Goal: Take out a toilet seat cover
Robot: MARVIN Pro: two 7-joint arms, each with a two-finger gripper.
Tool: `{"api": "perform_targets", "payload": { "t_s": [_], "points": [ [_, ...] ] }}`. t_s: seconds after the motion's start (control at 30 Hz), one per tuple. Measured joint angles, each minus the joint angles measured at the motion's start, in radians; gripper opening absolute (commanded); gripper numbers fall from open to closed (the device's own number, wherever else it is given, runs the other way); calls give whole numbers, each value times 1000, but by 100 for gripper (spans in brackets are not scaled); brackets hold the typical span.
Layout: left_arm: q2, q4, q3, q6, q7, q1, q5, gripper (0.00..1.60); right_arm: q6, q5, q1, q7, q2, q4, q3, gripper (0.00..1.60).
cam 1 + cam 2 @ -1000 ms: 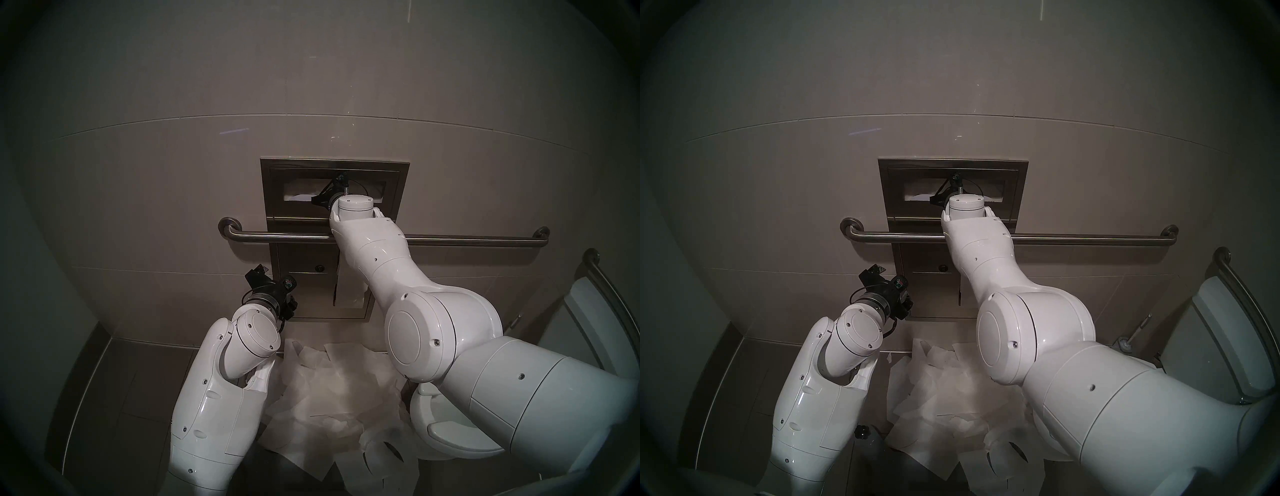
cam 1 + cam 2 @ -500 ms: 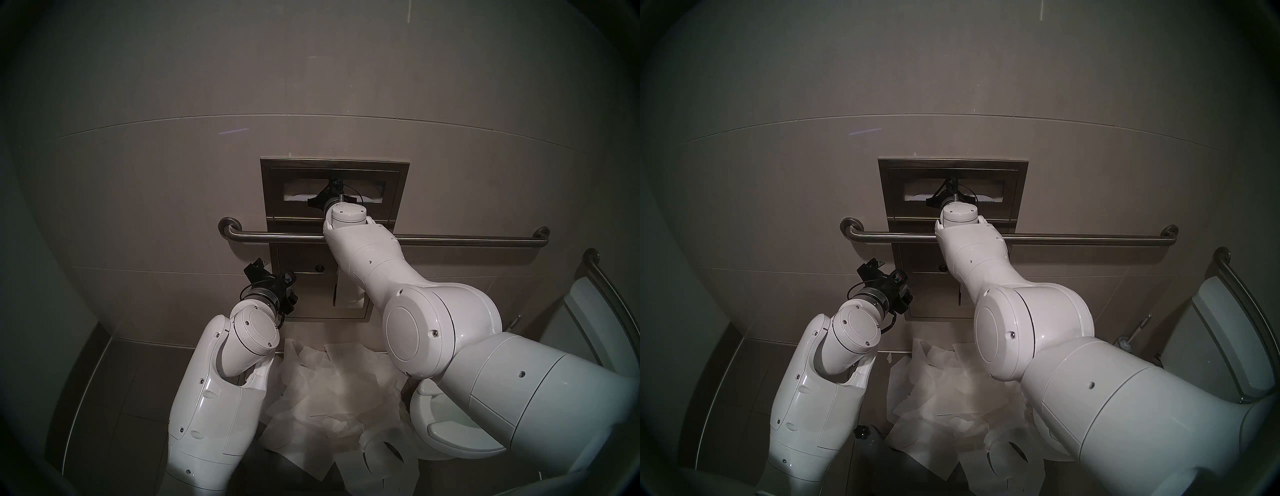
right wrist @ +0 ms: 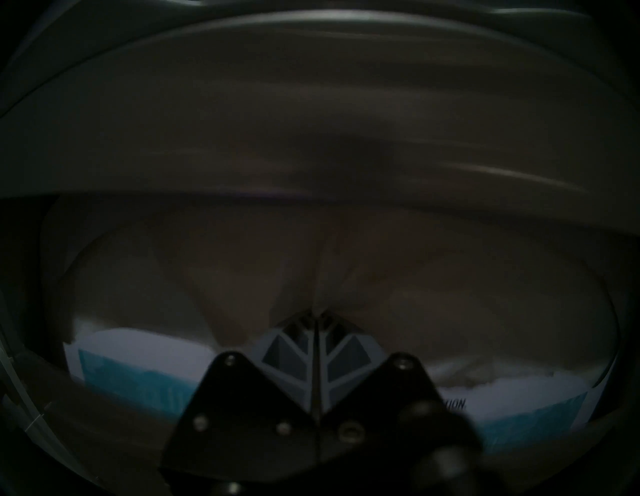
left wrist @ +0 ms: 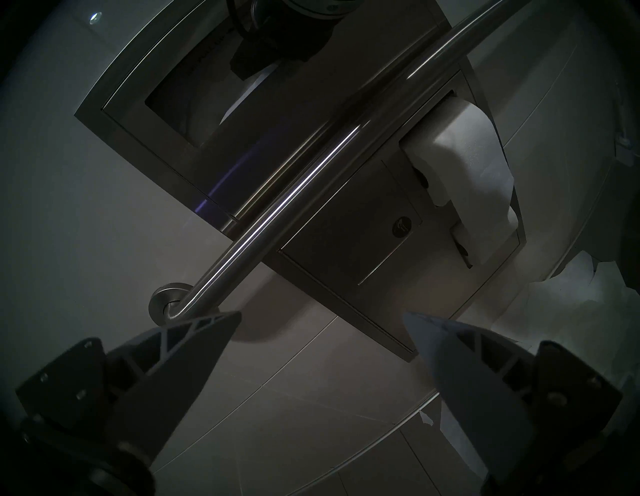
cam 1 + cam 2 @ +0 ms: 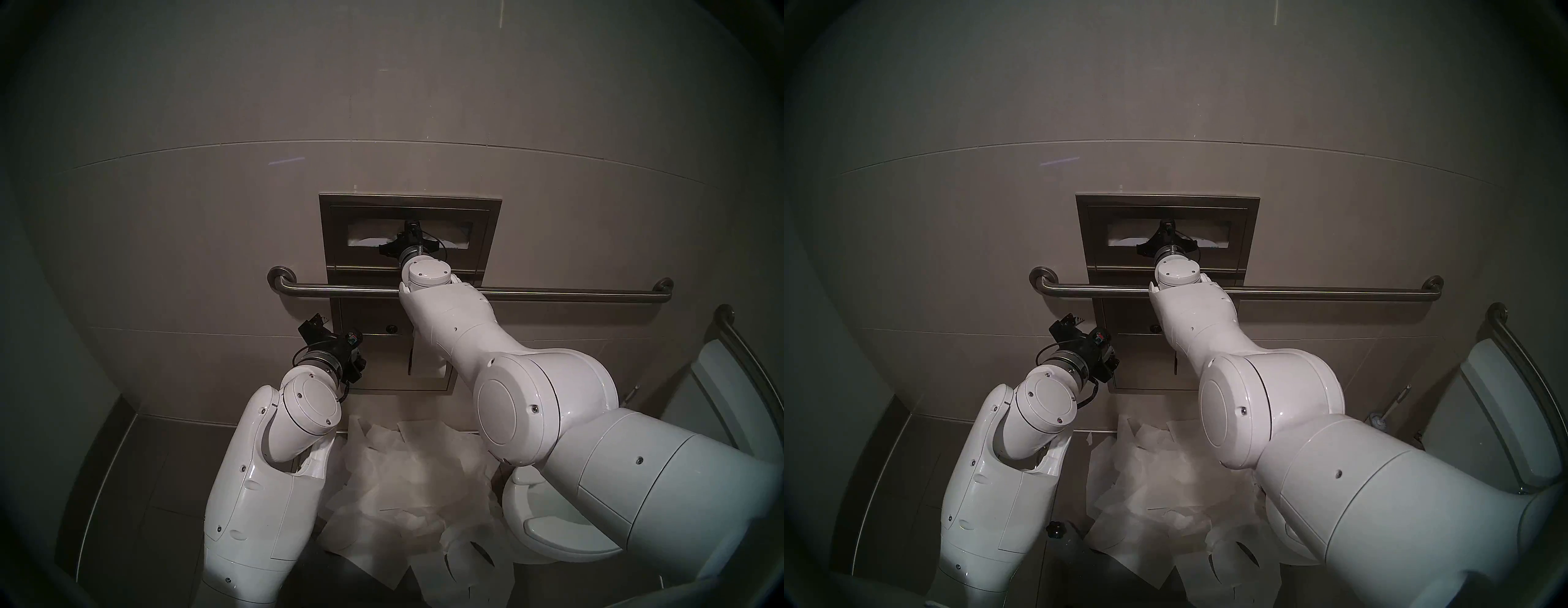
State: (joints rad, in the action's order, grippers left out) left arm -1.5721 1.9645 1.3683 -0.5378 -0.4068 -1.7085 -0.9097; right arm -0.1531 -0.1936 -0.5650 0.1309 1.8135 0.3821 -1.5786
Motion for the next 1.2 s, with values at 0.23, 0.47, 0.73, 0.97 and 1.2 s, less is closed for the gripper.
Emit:
{"api": "perform_targets", "payload": {
  "t_s": [0.23,0.47,0.73,0.97,1.2],
  "points": [
    [0,5,0,0,0,-3,5,160,-39,-4,7,16,-19,15,2,0],
    [0,8,0,0,0,-5,6,160,-62,-5,2,25,-25,13,7,0],
    [0,9,0,0,0,-6,6,160,-72,-5,5,30,-29,0,12,0],
    [1,13,0,-1,0,-8,4,160,-114,-6,12,8,-32,-26,20,0],
    [1,15,0,-1,0,-9,3,160,-192,12,-56,8,-20,17,9,0]
  ]
}}
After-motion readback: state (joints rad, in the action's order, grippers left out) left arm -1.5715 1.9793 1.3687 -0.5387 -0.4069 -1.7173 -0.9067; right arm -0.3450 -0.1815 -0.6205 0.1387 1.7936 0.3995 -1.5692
